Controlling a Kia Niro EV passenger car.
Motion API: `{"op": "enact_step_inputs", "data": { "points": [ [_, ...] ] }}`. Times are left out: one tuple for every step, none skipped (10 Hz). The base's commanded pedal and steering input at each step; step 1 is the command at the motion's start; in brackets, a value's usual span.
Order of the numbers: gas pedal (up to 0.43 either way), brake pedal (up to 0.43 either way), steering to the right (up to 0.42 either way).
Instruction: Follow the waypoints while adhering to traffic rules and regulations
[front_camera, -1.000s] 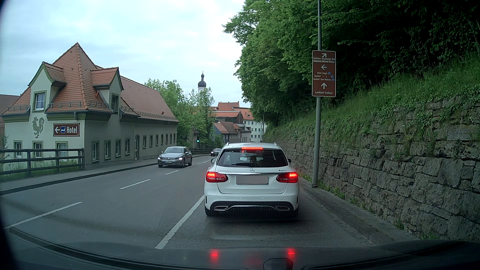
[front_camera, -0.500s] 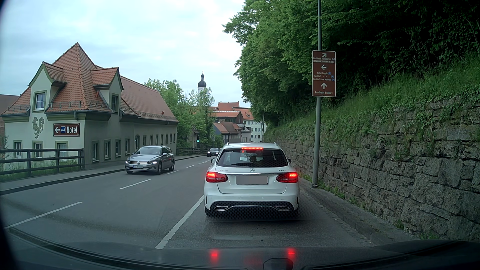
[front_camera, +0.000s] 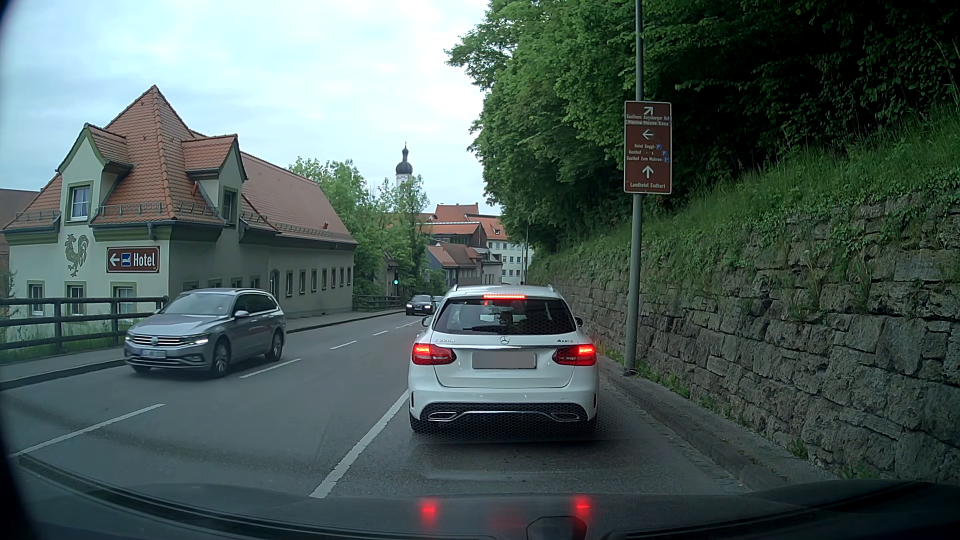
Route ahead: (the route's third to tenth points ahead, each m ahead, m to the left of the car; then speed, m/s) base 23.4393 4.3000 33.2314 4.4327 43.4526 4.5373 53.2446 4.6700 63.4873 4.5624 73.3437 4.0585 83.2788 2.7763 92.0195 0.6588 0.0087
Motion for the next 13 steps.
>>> {"op": "enact_step_inputs", "data": {
  "points": [
    [0.0,0.226,-0.009],
    [0.0,0.226,-0.009],
    [0.0,0.226,-0.009],
    [0.0,0.226,-0.009],
    [0.0,0.226,-0.009],
    [0.0,0.226,-0.009],
    [0.0,0.226,-0.009],
    [0.0,0.226,-0.009],
    [0.0,0.226,-0.009],
    [0.0,0.226,-0.009],
    [0.0,0.226,-0.009],
    [0.0,0.226,-0.009],
    [0.0,0.226,-0.009]
  ]
}}
